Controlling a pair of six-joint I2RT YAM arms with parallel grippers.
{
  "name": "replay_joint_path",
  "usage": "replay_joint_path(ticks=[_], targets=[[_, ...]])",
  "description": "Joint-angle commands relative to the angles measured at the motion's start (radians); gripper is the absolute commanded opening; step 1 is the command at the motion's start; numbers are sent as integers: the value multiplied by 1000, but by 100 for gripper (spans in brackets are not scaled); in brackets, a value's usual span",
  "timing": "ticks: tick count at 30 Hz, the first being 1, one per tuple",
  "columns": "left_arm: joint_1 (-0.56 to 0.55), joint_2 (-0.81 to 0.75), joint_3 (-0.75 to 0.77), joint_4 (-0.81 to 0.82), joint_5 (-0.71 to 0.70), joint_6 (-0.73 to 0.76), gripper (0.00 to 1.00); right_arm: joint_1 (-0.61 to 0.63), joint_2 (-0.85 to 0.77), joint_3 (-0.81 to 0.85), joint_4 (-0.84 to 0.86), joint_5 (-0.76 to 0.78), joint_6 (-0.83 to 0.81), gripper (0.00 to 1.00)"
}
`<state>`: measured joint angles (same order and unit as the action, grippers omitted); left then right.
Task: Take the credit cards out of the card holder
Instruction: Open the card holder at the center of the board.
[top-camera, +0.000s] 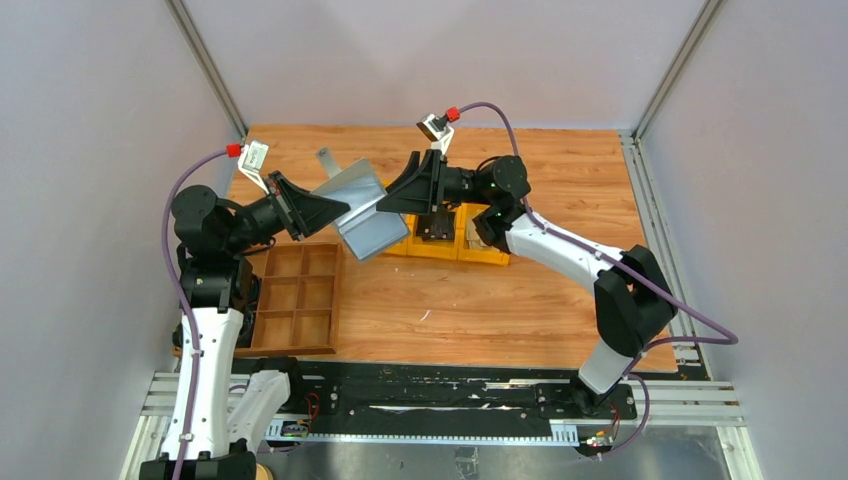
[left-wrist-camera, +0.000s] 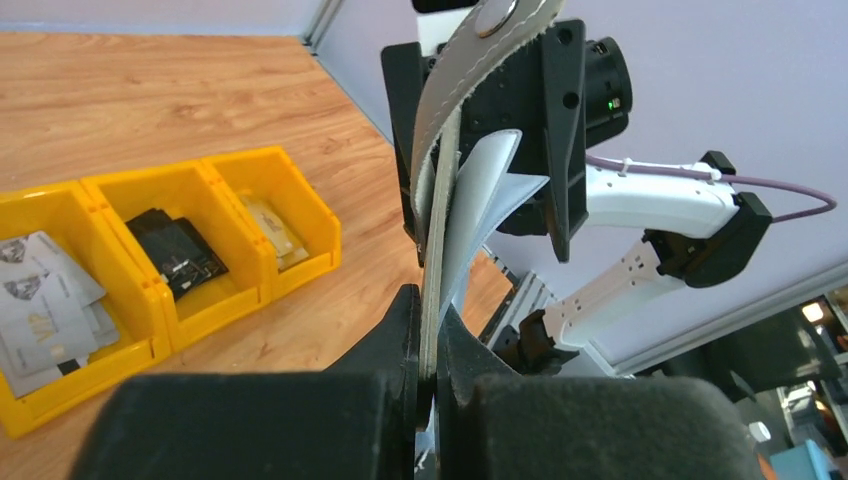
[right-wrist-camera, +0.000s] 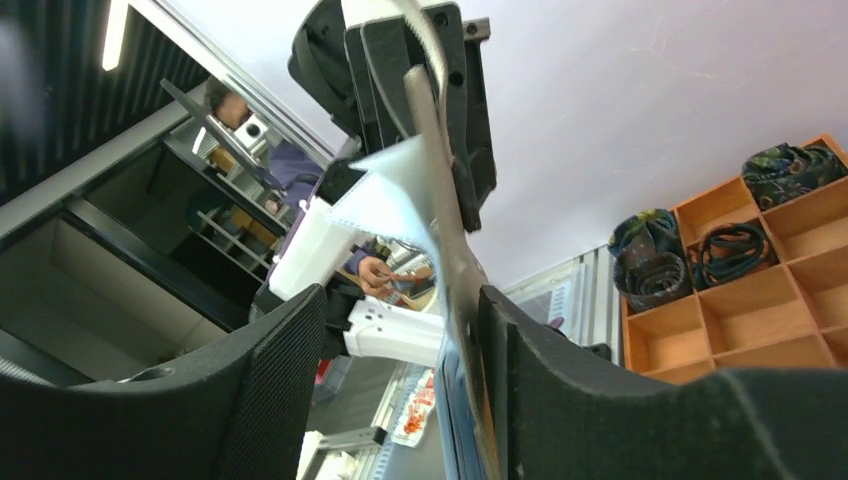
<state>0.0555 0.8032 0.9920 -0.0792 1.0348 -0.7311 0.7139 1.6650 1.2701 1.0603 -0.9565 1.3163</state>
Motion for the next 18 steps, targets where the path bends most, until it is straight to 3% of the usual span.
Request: replay_joint_path(ticks=[1,7,18], targets=[[1,0,11,-39,-82,12,0,12,-26,-69,137,-56,33,62],[4,11,30,-33,-90,-42,0,8,-70,-169,168,-78,15,64],[6,18,56,-11,-66,-110,0,5,-160,-238,-70,-91,-226,66]])
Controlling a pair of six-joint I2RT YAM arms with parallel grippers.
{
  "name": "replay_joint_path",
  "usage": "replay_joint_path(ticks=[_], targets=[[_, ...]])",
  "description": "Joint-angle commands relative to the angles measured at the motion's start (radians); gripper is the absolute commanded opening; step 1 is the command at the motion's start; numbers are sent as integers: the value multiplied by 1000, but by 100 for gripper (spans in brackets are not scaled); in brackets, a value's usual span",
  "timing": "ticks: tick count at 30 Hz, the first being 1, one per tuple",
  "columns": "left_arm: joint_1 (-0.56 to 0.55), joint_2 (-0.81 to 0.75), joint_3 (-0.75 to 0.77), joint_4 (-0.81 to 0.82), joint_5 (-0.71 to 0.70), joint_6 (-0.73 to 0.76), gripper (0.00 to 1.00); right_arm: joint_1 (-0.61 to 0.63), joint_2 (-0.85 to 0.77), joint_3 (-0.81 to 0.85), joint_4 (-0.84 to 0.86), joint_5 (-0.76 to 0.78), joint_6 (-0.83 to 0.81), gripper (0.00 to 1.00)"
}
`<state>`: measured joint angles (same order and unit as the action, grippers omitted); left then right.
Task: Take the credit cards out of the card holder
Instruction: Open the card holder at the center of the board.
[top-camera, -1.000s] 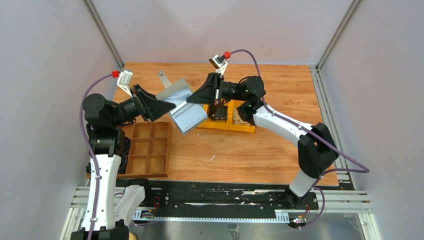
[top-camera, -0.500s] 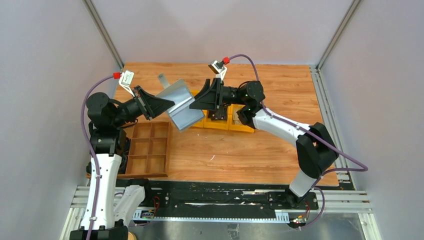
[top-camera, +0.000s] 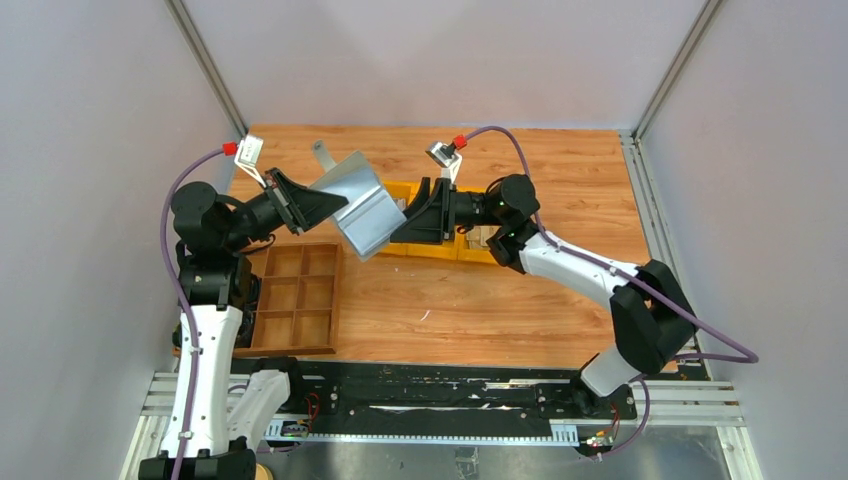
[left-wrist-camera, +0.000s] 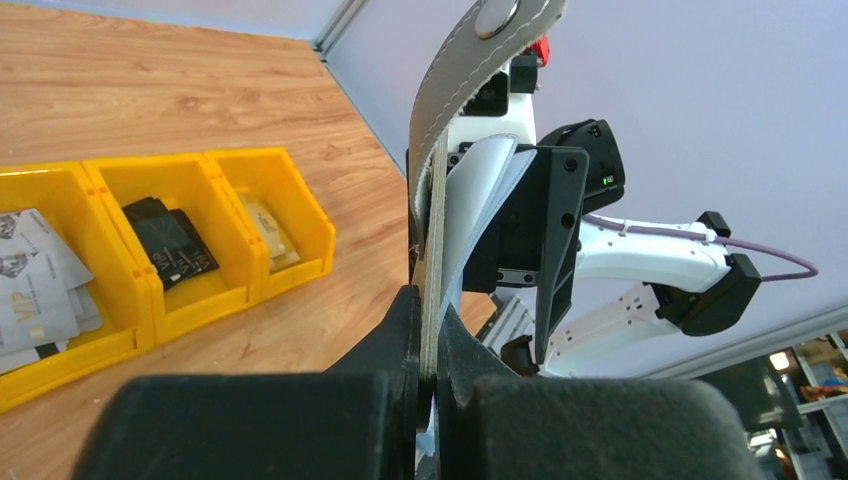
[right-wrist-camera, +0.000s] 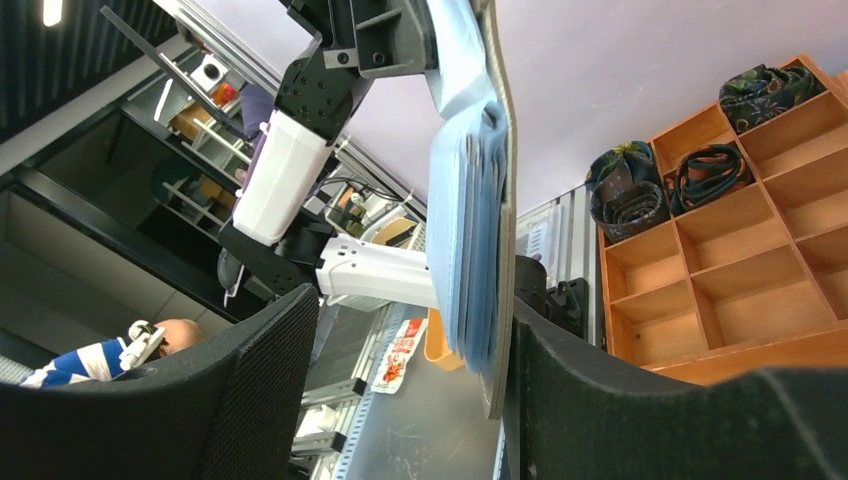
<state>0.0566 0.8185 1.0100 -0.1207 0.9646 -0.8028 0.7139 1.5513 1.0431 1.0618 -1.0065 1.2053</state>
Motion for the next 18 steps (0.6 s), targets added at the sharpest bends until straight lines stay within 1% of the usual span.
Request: replay_joint_path(ticks=[1,6,12,15,18], targets=[[5,5,40,31,8,-40,0,5,-52,-12,-83,-46,-130,66],[5,13,53,44,31,-67,0,-3,-89,-25,-135,-57,-198,66],[5,11,40,62,62,-90,0,-7,-109,-46,-140,-51,-216,66],[5,14,42,68,77,-96,0,-11,-104,-45,-140,-49,-215,61],[5,14,45,69,85,-102,0,-16,-97,-35,-148,-44,-217,54]])
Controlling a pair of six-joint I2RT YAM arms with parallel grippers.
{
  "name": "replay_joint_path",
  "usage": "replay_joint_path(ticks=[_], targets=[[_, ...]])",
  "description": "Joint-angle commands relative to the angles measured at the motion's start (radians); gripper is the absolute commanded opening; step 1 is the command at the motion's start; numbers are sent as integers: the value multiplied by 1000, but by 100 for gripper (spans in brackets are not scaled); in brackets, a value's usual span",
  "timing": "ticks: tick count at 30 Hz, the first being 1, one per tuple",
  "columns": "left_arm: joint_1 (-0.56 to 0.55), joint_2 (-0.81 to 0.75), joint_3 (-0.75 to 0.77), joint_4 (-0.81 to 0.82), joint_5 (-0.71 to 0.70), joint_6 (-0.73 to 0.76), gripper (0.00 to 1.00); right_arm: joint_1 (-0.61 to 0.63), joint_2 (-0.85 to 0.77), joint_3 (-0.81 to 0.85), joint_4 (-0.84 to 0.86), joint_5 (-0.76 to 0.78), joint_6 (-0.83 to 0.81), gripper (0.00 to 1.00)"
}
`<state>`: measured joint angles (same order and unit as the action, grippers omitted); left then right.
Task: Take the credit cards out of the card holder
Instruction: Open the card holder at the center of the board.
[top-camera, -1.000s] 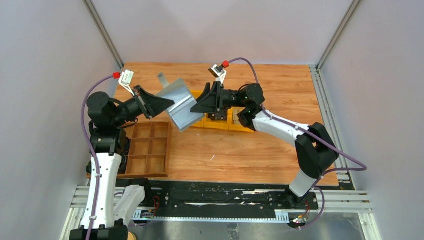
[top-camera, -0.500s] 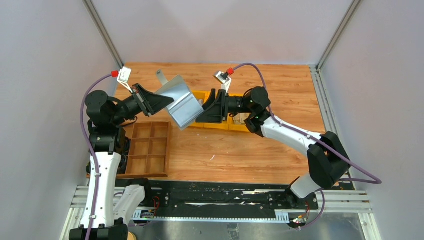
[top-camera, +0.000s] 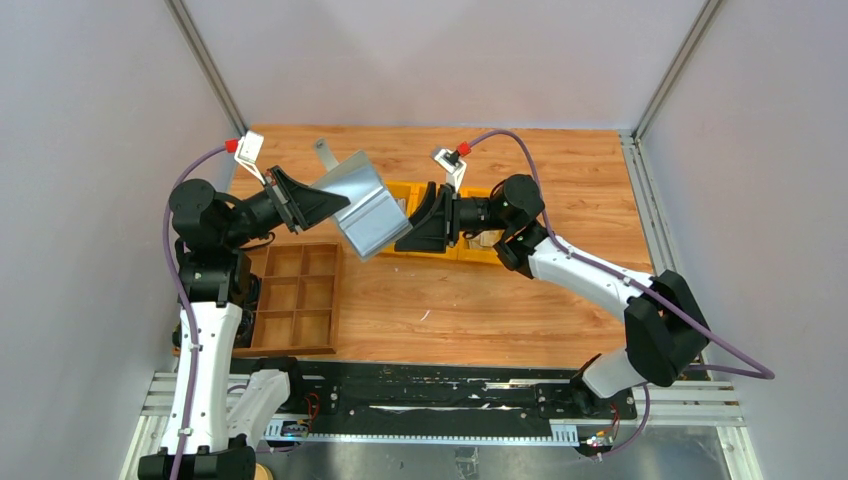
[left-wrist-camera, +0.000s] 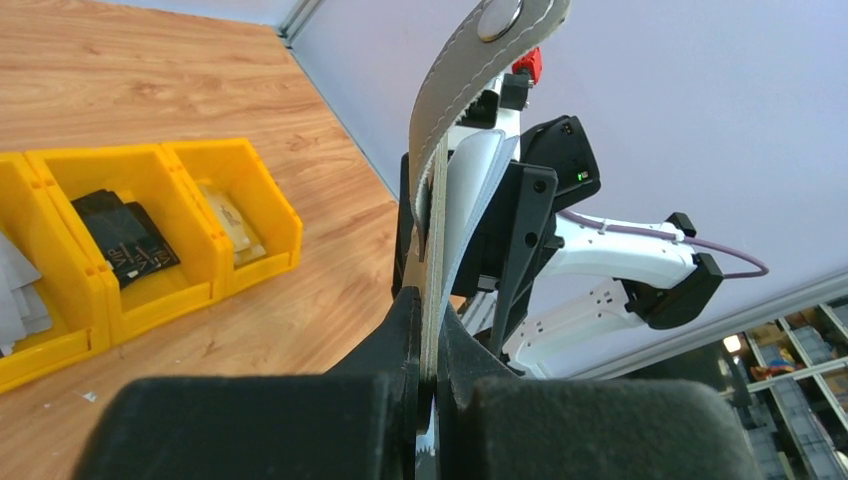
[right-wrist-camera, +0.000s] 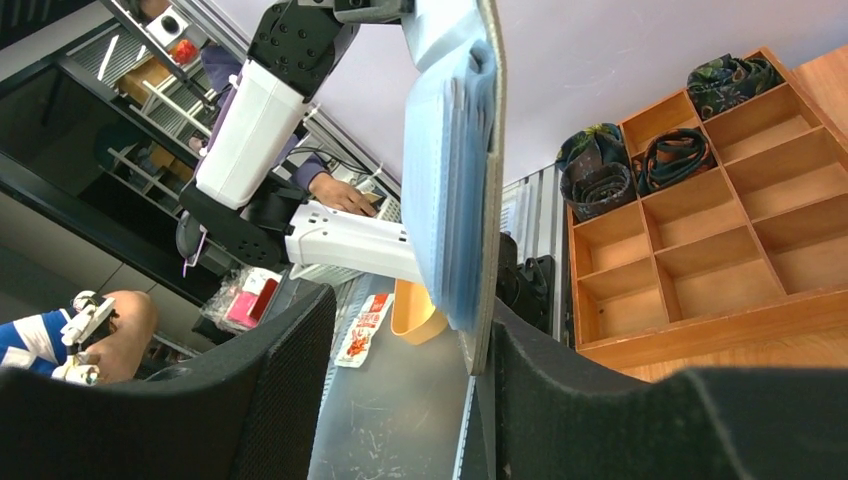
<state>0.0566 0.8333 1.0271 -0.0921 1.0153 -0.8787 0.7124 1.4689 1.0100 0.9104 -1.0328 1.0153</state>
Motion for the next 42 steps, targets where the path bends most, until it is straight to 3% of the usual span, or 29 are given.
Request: replay_joint_path(ticks=[1,9,20,27,29,31,39,42], targets=[[5,-1,27,42,37,-31,0,-17,-15,0,-10,-9,-37,52],[5,-18,-7,67,59,-72,0,-21,-57,50,-253,108,-240,29],[5,-23,-23,87,88,-94,0,-6,-13,109,-203,136,-205,13],[5,-25,-19,86,108,-95,0,-1,16,142,-169,147,-176,9],[5,-27,-21,86,113,-92,0,-1,19,140,-146,145,-159,11],[5,-30,-19,87,119,-84,0,-3,21,132,-113,131,-131,25],[5,-29,5,29,108,-22,0,-4,11,83,-2,-7,-47,50],[5,-27,7,29,106,-23,0,-3,-2,68,4,-33,-48,53]])
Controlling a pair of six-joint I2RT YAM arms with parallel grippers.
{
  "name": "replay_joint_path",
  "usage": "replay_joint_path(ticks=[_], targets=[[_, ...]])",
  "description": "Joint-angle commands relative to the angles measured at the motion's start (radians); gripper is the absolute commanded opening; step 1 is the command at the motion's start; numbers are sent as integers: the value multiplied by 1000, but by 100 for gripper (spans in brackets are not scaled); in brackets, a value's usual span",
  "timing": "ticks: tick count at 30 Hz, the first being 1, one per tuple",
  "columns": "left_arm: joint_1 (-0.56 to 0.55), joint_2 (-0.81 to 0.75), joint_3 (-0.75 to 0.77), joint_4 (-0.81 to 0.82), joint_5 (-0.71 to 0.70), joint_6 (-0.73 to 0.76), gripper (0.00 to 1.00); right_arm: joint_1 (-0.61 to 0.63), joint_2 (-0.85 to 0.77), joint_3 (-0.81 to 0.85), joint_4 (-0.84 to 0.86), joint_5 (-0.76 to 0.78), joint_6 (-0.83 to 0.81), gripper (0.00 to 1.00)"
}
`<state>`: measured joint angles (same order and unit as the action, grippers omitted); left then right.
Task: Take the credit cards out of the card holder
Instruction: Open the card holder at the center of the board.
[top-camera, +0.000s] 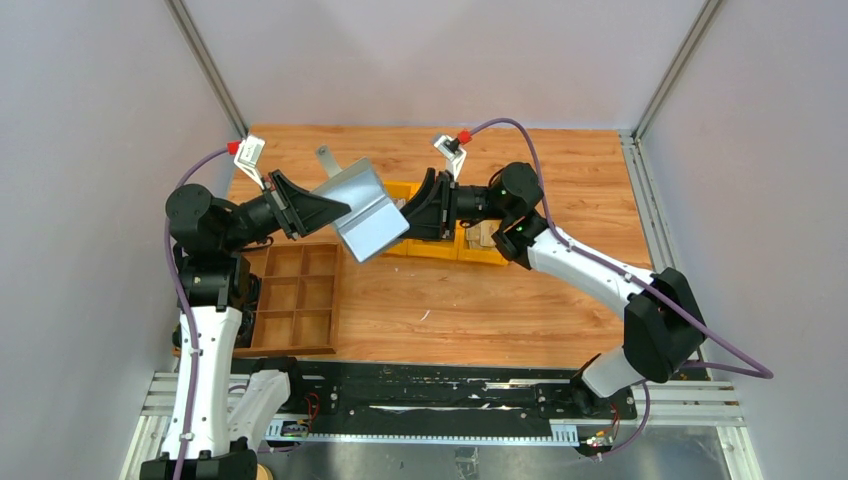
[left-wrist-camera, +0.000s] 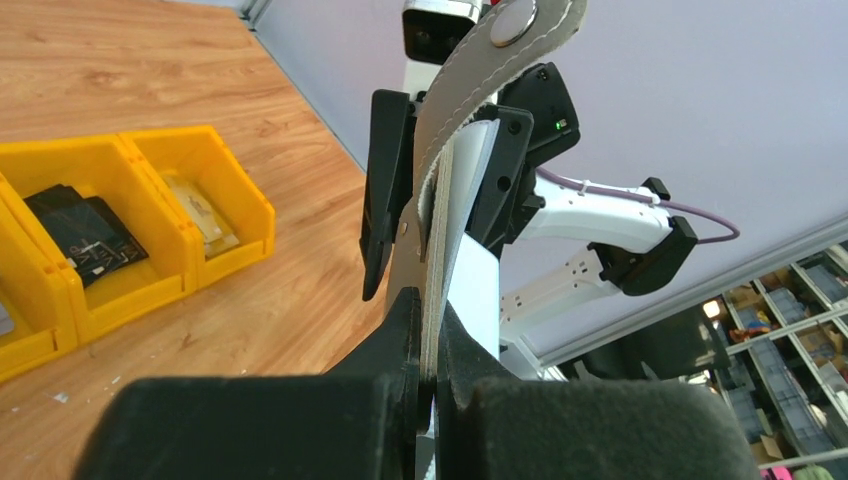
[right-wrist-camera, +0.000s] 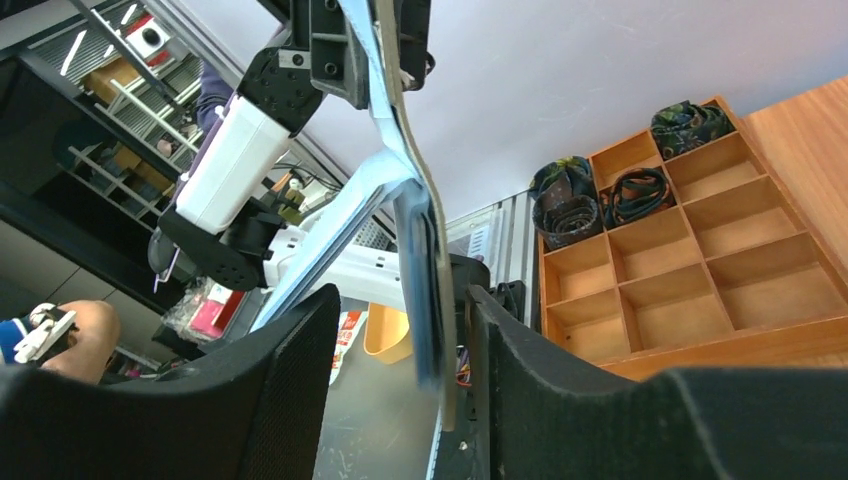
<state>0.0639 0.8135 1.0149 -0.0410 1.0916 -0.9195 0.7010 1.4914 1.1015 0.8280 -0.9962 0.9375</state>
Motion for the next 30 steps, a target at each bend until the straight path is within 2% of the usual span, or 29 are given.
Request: replay_joint_path(ticks=[1,7,15,21,25,30], targets=[[-3,-7,21,-22,30,19,0,9,-29,-26,80,-69,26,53],[-3,-10,33,-21,29,16,0,9,-34,11,-53,-48,-37,54],[-3,-6,55,-23,24,15,0,12,-96,-41,-51,-165,-84,56],[-3,-3,61,-19,18,6,0,14,-125,-54,-40,-149,-78,46],[-3,-7,57,-16,20,-1,0,13,-103,-29,-38,-112,-63,31],[-3,-14,60,-17,29,-7,0,5,-83,1,-80,-78,-71,22]])
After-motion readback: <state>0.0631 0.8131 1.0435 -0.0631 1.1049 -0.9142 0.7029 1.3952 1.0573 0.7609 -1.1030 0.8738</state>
